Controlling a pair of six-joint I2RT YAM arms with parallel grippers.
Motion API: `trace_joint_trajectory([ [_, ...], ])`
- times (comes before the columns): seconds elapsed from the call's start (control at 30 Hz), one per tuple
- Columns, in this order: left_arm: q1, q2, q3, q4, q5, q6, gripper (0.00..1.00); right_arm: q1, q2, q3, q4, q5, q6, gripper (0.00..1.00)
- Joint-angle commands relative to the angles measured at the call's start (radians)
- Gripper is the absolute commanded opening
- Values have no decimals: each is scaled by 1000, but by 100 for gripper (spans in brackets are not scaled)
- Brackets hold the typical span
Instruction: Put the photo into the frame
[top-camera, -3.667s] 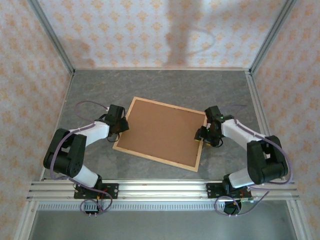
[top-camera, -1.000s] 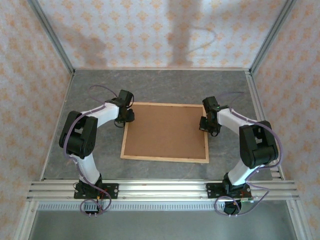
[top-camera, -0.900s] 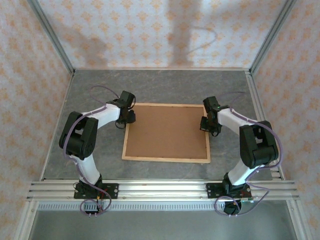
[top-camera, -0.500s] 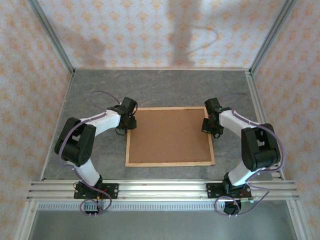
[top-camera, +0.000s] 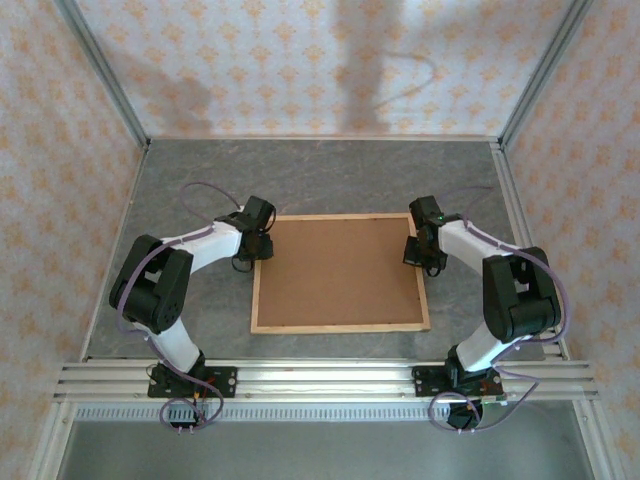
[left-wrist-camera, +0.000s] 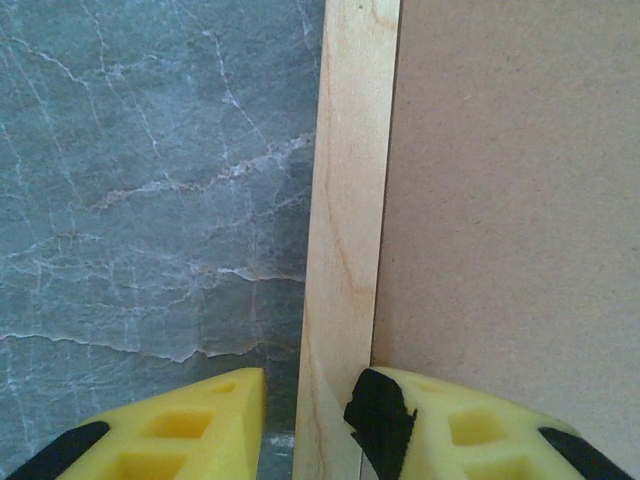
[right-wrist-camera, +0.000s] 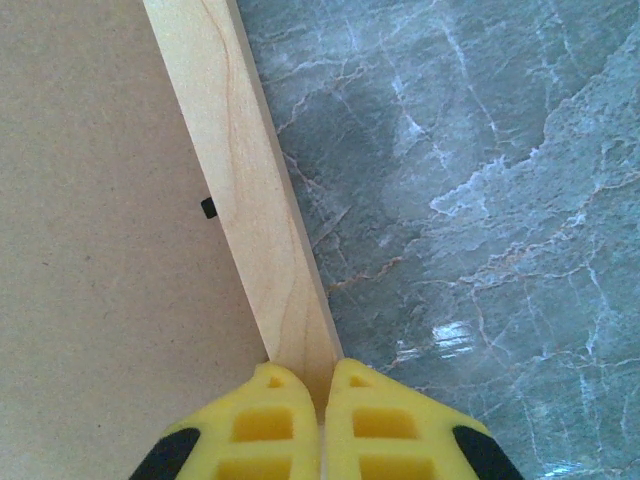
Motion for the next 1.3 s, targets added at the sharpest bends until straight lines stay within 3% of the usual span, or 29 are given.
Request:
trace_joint_trajectory([
  [0.0, -57, 103, -77, -116, 109, 2, 39, 11, 9, 2, -4, -63, 17, 6],
  [0.47, -70, 106, -96, -110, 99, -31, 43, 12, 19, 13, -7, -57, 13, 5],
  [1.0, -77, 140, -95, -29, 216, -6, 51, 22, 18, 1, 1, -67, 29, 3],
  [1.27, -69, 41, -101, -18, 182, -25, 55, 23, 15, 3, -4, -52, 28, 3],
])
